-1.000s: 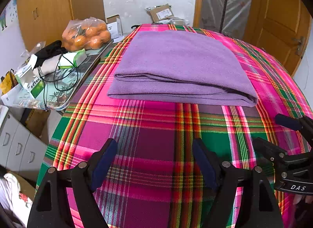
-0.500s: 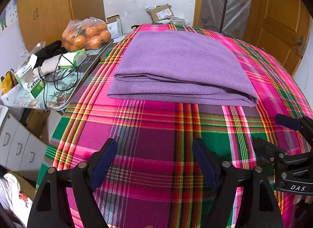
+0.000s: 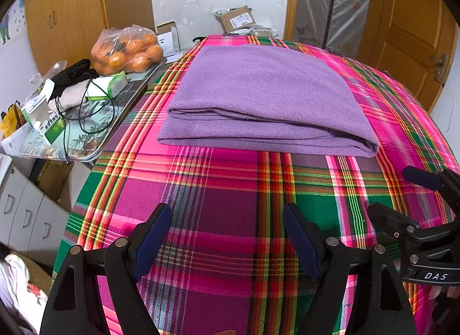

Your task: Fold clothes

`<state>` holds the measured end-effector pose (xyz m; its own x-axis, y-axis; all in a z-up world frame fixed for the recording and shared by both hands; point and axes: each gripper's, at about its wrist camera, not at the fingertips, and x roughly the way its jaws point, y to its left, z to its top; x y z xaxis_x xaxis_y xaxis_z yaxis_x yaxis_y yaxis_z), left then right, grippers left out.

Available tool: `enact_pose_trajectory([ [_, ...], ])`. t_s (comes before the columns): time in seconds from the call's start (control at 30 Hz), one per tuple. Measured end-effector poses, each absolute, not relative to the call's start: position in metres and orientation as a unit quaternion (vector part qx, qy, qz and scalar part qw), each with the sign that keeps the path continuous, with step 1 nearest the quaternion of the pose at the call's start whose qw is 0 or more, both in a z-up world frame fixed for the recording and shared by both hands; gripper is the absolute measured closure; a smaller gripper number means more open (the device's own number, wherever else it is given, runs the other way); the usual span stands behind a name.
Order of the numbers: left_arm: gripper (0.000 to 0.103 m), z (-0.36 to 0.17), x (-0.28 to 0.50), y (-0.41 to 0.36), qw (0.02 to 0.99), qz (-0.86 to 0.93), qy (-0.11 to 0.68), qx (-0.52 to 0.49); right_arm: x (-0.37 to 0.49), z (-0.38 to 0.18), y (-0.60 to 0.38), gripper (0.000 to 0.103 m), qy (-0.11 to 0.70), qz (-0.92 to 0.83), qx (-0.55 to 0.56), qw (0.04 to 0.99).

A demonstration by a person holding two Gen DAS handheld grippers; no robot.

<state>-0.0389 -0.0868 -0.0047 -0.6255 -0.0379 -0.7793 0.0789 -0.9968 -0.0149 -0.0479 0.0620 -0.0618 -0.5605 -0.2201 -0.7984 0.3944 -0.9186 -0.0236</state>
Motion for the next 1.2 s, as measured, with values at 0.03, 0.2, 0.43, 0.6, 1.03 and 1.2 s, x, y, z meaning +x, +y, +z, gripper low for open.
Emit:
enact_pose_trajectory([
  [0.03, 0.022, -0.0048, -0.0388, -0.0866, 0.032, -0.901, 0.024, 0.431, -0.048, -0.0617, 0.062, 0.01, 0.1, -0.878, 0.435, 0.175],
  [0.2, 0.022, -0.0049, -0.0385, -0.0865, 0.032, -0.901, 0.024, 0.431, -0.0491, -0.0619, 0.0613, 0.009, 0.101, -0.877, 0.436, 0.174],
  [0.43, 0.022, -0.0048, -0.0388, -0.0862, 0.033, -0.901, 0.024, 0.431, -0.0503, -0.0618, 0.0612, 0.009, 0.101, -0.877, 0.436, 0.174],
  [0.6, 0.022, -0.0047, -0.0389, -0.0864, 0.033, -0.901, 0.023, 0.431, -0.0509, -0.0618, 0.0616, 0.009, 0.101, -0.877, 0.436, 0.175],
  [1.03, 0.022, -0.0046, -0.0393, -0.0871, 0.033, -0.901, 0.022, 0.432, -0.0514, -0.062, 0.0619, 0.008, 0.099, -0.877, 0.436, 0.176],
  [1.2, 0.021, -0.0048, -0.0393, -0.0875, 0.033, -0.901, 0.022, 0.431, -0.0504, -0.0619, 0.0619, 0.008, 0.098, -0.877, 0.436, 0.176],
])
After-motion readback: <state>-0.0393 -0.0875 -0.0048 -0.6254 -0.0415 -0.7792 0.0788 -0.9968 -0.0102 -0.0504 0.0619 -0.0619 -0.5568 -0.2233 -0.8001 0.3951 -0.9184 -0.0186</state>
